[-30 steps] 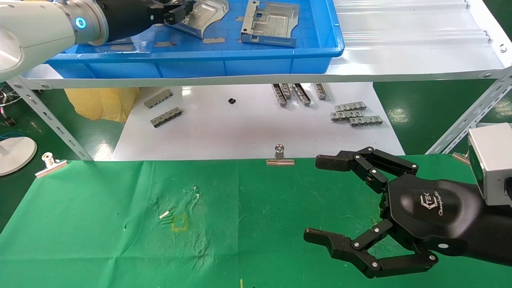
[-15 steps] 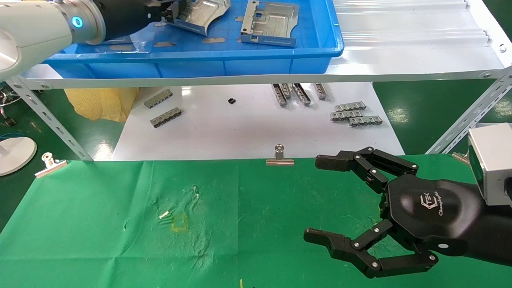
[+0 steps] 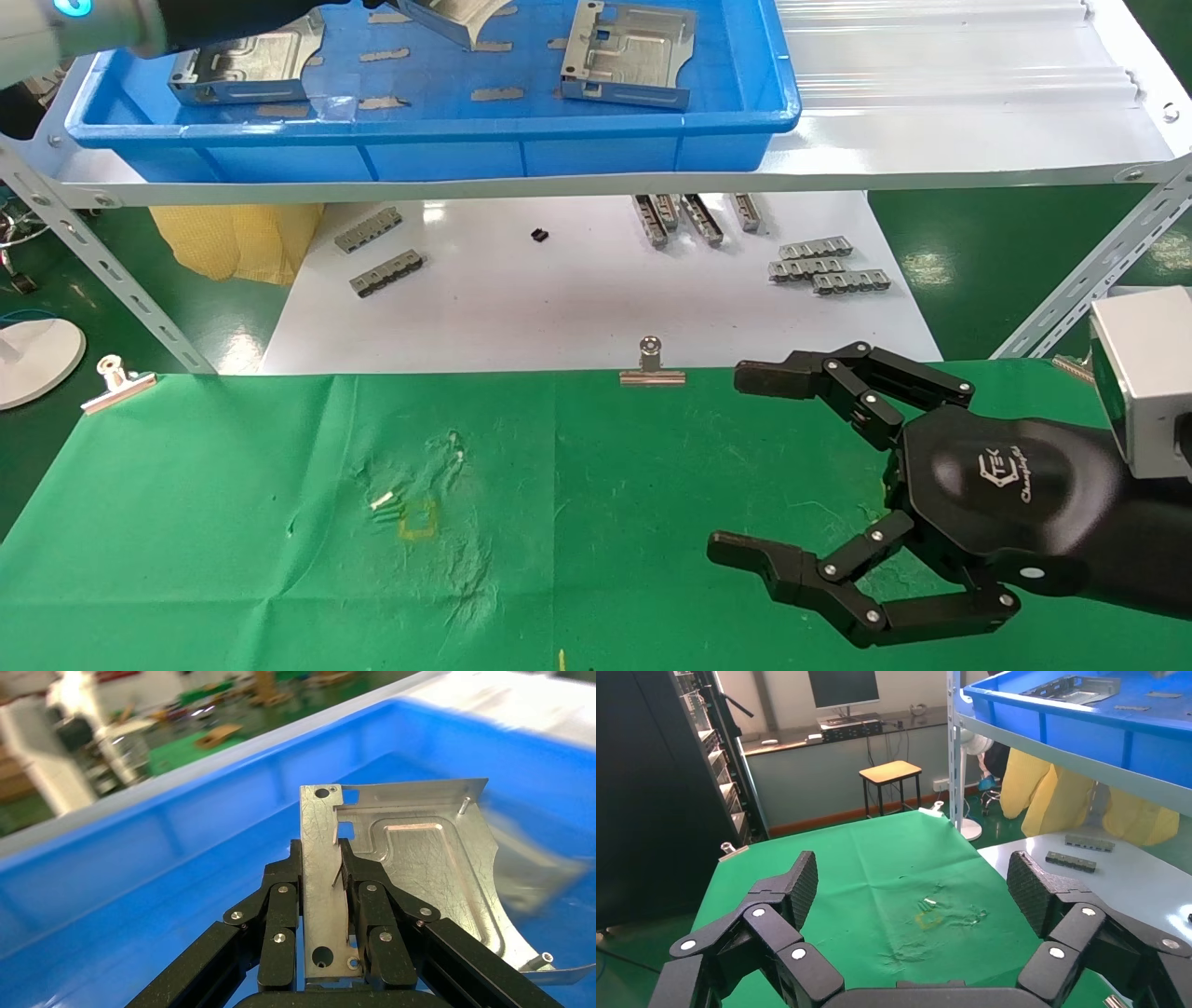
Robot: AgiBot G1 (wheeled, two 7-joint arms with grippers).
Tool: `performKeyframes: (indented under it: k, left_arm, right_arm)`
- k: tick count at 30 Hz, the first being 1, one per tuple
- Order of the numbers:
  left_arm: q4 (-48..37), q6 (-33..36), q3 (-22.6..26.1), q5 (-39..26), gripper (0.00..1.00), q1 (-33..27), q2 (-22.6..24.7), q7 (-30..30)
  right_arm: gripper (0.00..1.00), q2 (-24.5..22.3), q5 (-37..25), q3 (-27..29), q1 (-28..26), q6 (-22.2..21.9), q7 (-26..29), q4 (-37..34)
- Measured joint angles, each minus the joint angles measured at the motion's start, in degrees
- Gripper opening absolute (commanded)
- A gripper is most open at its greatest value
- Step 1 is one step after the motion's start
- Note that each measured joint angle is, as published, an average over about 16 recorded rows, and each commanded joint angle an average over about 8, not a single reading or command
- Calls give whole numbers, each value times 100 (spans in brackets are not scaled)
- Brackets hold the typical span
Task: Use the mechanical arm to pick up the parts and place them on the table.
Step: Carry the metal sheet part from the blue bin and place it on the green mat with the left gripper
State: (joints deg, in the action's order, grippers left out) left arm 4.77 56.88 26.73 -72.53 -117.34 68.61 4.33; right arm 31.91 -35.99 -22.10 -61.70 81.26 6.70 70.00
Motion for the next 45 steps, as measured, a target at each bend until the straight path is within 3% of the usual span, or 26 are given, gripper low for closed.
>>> performKeyframes:
  k: [10, 17, 28, 37, 39, 45]
  left_arm:
    - [292, 2219, 7, 85, 0, -49, -732, 717]
    - [715, 3243, 172, 180, 0, 150, -1239, 1212]
    - [1949, 3488, 1045, 693, 0, 1320, -1969, 1826]
    - [1893, 3322, 1884, 526, 0, 1960, -1902, 2740]
    - [1722, 3253, 2000, 422, 9, 1992, -1806, 2983]
    - [1143, 3004, 2181, 194, 84, 1980, -1488, 3584]
  right_arm:
    - [100, 0, 0, 0, 0, 0, 0, 0]
    - [100, 0, 0, 0, 0, 0, 0, 0]
    - [100, 0, 0, 0, 0, 0, 0, 0]
    - [100, 0, 0, 0, 0, 0, 0, 0]
    - [100, 0, 0, 0, 0, 0, 0, 0]
    - [100, 0, 0, 0, 0, 0, 0, 0]
